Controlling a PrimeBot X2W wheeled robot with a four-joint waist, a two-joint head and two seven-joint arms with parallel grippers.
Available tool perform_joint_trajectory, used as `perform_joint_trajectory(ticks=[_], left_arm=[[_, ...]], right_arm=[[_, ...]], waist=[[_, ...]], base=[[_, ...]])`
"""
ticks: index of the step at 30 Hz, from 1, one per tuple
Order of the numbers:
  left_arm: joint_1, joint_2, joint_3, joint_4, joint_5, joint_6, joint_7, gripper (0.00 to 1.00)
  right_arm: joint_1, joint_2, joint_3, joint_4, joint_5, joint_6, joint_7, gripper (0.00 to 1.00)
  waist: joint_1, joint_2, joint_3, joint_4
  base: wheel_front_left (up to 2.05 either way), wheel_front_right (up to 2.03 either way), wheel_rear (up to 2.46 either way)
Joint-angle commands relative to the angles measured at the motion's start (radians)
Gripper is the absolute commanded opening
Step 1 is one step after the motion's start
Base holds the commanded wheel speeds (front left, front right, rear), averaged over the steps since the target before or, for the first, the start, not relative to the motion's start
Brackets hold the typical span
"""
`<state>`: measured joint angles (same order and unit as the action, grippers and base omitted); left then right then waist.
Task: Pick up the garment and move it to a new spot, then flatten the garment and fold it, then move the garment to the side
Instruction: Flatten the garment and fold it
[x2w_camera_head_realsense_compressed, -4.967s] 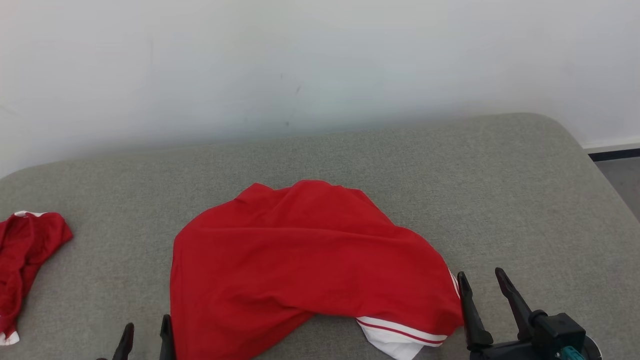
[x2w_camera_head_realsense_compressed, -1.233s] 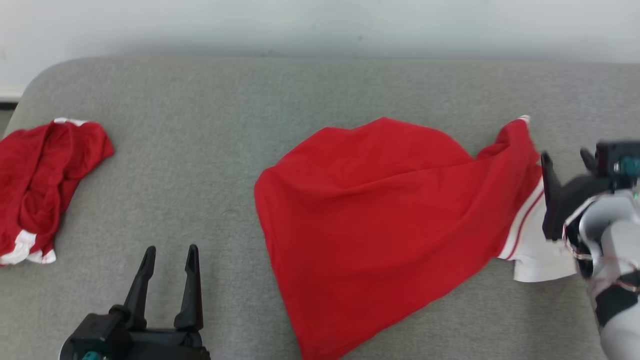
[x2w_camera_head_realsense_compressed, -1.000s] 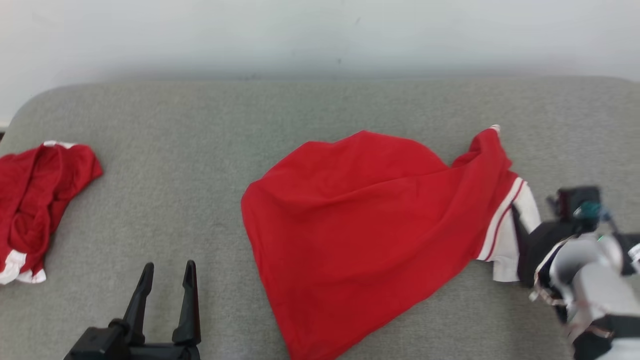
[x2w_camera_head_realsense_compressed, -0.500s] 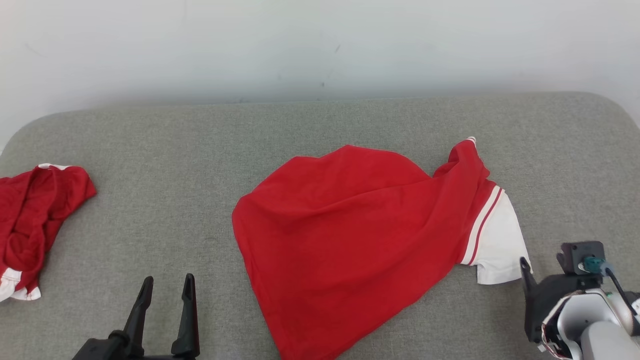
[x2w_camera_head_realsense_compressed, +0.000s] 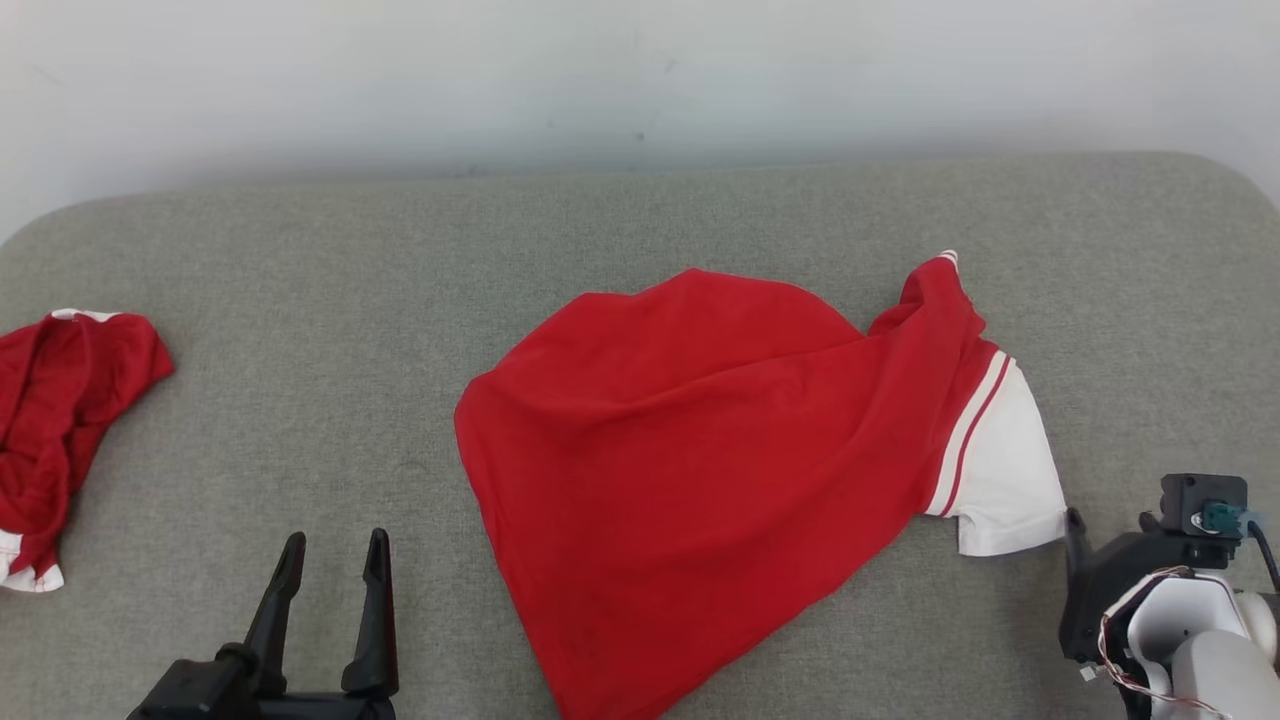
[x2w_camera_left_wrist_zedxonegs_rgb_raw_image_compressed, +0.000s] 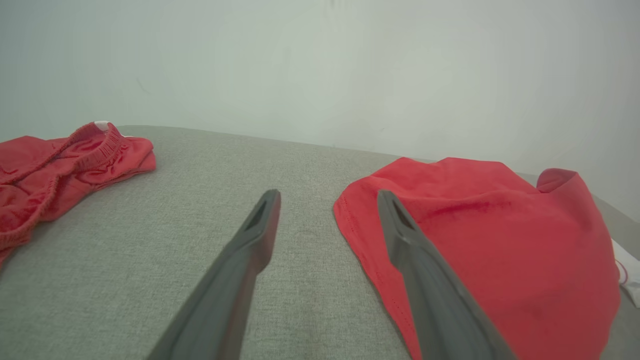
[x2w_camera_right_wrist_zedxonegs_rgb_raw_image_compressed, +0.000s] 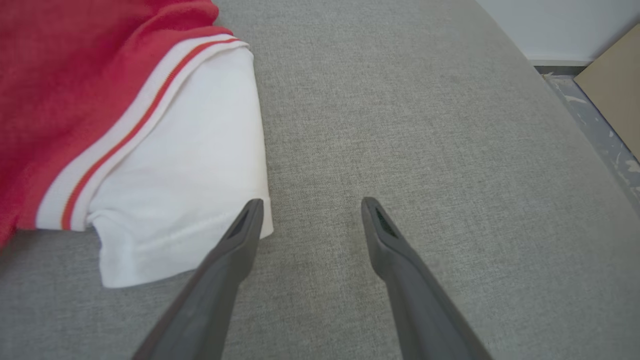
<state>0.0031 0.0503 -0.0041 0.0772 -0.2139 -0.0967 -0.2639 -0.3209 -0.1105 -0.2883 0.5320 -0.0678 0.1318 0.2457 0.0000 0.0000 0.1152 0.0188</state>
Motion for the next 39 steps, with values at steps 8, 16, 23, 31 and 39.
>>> perform_joint_trajectory(ticks=[8, 16, 23, 31, 39], left_arm=[[-0.019, 0.0, 0.0, 0.01, 0.019, -0.007, -0.001, 1.0], [-0.015, 0.0, 0.009, 0.009, 0.018, -0.006, -0.001, 1.0], [-0.007, 0.0, 0.003, 0.009, -0.005, 0.006, -0.001, 1.0], [0.005, 0.0, -0.009, 0.011, -0.023, 0.024, -0.001, 1.0], [0.022, 0.0, -0.011, 0.011, -0.032, 0.029, -0.001, 1.0]], right_arm=[[-0.087, 0.006, 0.011, 0.161, 0.003, -0.002, -0.007, 0.96], [-0.117, -0.052, 0.042, 0.22, -0.064, -0.002, -0.064, 0.0], [-0.091, -0.124, 0.08, 0.069, -0.325, -0.002, -0.159, 0.0], [0.003, -0.141, 0.211, 0.028, -0.352, -0.002, -0.062, 0.0], [0.025, -0.096, 0.341, 0.059, -0.237, -0.002, -0.024, 1.0]], waist=[[0.0, 0.0, 0.02, 0.025], [0.0, 0.0, 0.02, 0.029], [0.0, 0.0, 0.002, 0.011], [0.0, 0.0, -0.024, -0.01], [0.0, 0.0, -0.043, -0.026]], base=[[0.0, 0.0, 0.0], [0.0, 0.0, 0.0], [0.0, 0.0, 0.0], [0.0, 0.0, 0.0], [0.0, 0.0, 0.0]])
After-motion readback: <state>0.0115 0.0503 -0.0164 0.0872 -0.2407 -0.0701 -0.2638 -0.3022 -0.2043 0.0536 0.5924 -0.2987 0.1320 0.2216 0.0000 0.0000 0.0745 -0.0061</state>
